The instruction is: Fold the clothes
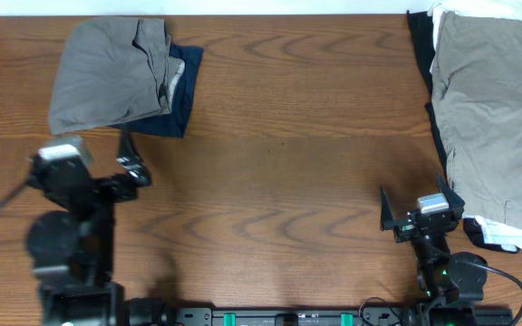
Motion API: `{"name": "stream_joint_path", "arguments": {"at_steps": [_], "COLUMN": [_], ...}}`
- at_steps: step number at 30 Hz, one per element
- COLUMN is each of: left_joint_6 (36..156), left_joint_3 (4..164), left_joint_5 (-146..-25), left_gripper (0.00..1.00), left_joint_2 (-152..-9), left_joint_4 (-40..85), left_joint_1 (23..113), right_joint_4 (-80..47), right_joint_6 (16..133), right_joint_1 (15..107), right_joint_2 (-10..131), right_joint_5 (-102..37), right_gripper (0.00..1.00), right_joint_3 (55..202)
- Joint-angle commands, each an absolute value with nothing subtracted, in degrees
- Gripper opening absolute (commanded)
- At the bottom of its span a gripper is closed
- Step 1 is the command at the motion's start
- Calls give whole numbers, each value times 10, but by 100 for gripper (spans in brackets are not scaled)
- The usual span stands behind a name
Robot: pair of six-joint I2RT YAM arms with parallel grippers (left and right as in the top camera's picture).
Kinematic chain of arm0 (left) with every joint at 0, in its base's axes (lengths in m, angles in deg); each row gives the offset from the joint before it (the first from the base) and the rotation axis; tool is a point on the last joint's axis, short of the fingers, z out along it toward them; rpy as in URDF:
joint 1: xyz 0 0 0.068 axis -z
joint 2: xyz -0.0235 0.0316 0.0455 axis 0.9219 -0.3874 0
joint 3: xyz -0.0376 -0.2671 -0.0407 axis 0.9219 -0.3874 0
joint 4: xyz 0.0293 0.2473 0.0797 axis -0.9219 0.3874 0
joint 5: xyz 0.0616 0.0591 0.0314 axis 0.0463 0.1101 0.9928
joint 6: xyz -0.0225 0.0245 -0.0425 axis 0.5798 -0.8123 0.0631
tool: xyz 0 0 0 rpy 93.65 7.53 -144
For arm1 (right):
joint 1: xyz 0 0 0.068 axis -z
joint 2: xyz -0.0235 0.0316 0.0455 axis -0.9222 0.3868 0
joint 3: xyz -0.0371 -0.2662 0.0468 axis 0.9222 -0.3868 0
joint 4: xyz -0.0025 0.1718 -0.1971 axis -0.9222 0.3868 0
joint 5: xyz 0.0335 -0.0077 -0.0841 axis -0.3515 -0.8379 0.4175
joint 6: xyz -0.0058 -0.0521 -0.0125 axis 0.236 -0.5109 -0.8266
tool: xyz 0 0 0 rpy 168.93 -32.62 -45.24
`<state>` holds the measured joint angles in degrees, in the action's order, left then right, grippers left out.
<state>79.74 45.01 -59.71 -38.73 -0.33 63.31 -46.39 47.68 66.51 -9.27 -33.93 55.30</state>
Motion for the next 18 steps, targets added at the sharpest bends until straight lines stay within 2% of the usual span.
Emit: {"name": "stream_joint_path", "arguments": {"at_steps": [1,10,18], "left_joint_6": [804,806,816], "left_joint_3": [351,140,77], "left_joint_5": [-622,-622,-622], "left_gripper": [98,98,98], "left_joint_2": [-332,-202,-155], "left_joint_4": [-59,-201,-210], "left_joint_1": [646,657,657], "right_joint_4": [-462,-462,-462], "right_joint_6": [480,480,480], "right_joint_1": [661,661,661], "right_joint_2": [-97,-97,-97], "right_joint_5": [-344,-344,-344], "right_gripper": [99,99,99], "right_joint_3": [552,552,552]}}
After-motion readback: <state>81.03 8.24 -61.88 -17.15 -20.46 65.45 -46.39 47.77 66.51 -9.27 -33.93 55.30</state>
